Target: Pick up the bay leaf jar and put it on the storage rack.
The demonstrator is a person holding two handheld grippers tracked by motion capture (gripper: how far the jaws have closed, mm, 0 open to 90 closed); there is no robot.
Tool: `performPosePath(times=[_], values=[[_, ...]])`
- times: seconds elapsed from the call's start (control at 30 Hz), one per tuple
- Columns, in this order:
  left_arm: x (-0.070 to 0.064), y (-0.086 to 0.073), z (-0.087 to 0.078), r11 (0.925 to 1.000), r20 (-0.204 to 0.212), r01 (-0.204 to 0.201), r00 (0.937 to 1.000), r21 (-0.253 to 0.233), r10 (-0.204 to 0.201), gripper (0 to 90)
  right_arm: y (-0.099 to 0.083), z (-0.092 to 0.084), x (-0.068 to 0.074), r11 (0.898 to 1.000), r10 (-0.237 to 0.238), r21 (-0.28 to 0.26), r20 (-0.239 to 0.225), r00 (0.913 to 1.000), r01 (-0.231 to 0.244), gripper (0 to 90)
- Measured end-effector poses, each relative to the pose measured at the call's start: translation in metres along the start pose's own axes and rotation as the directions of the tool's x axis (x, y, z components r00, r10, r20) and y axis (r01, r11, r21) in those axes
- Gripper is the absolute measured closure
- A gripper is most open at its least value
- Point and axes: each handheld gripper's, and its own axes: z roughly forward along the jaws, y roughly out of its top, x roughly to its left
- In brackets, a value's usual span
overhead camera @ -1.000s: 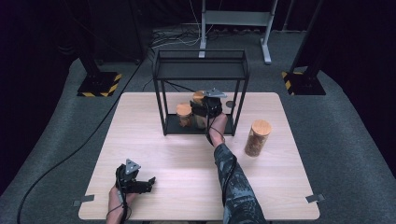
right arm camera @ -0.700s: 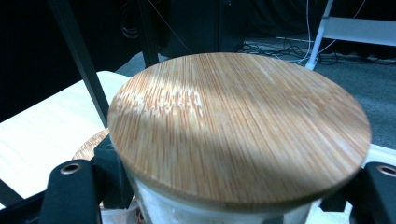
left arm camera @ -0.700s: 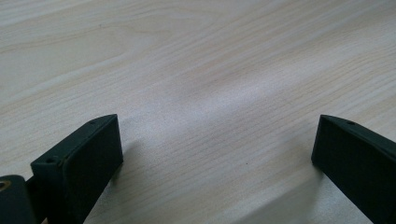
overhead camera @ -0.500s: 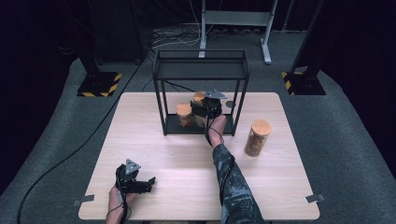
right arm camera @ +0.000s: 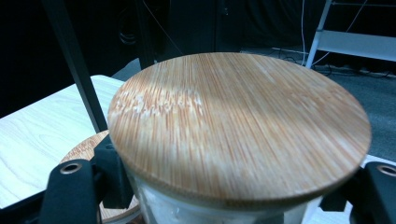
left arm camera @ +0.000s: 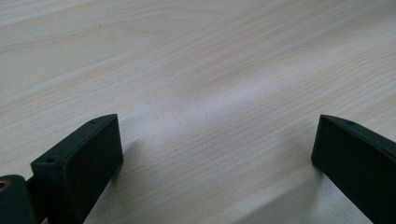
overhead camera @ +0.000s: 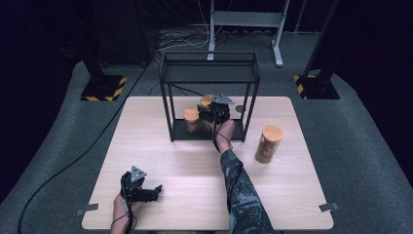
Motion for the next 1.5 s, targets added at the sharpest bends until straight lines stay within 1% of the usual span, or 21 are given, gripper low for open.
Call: performPosePath(times=[0.33,0.53,0.73,1.27,1.33,1.37,1.43,1.47,1.5], values=[[-0.0001,0.0000,0.0000,1.0000,0.000,-0.001,1.0000,0.000,0.001,1.5,0.0001,0.0031,-0.0017,1.000,-0.012,-0.009,-0.007,0.9999,0.012,24.6],[-0.0001,0.0000,-0.0001,1.0000,-0.001,-0.002,1.0000,0.000,0.002,1.5,-0.0008,0.0030,-0.0011,1.000,-0.008,-0.015,-0.005,1.0000,0.008,24.6],[-0.0002,0.0000,-0.0001,1.0000,-0.001,-0.002,1.0000,0.000,0.002,1.5,-0.0001,0.0026,-0.0016,1.000,-0.010,-0.006,-0.007,0.9999,0.010,24.6],[-0.0002,0.0000,-0.0002,1.0000,-0.002,-0.003,1.0000,0.000,0.003,1.5,0.0032,0.0020,-0.0008,1.000,0.004,0.028,-0.005,1.0000,-0.004,23.7],[-0.0003,-0.0001,-0.0002,1.0000,-0.002,-0.003,1.0000,0.000,0.003,1.5,0.0039,0.0019,-0.0002,0.999,0.011,0.044,-0.004,0.9999,-0.010,18.3],[-0.0003,0.0000,-0.0002,1.0000,-0.003,-0.004,1.0000,0.000,0.004,1.5,0.0045,0.0019,-0.0001,0.998,0.022,0.063,-0.008,0.9997,-0.021,15.4],[-0.0003,0.0000,-0.0002,1.0000,-0.003,-0.005,1.0000,0.000,0.005,1.5,0.0060,0.0020,-0.0010,0.994,0.056,0.100,-0.033,0.9979,-0.053,9.1],[-0.0003,0.0000,-0.0003,1.0000,-0.003,-0.005,1.0000,-0.001,0.005,1.5,0.0067,0.0010,-0.0012,0.992,0.065,0.115,-0.034,0.9973,-0.061,7.3],[-0.0004,-0.0001,-0.0003,1.0000,-0.004,-0.006,1.0000,-0.001,0.006,1.5,0.0081,-0.0002,-0.0015,0.988,0.081,0.136,-0.049,0.9955,-0.074,5.2]])
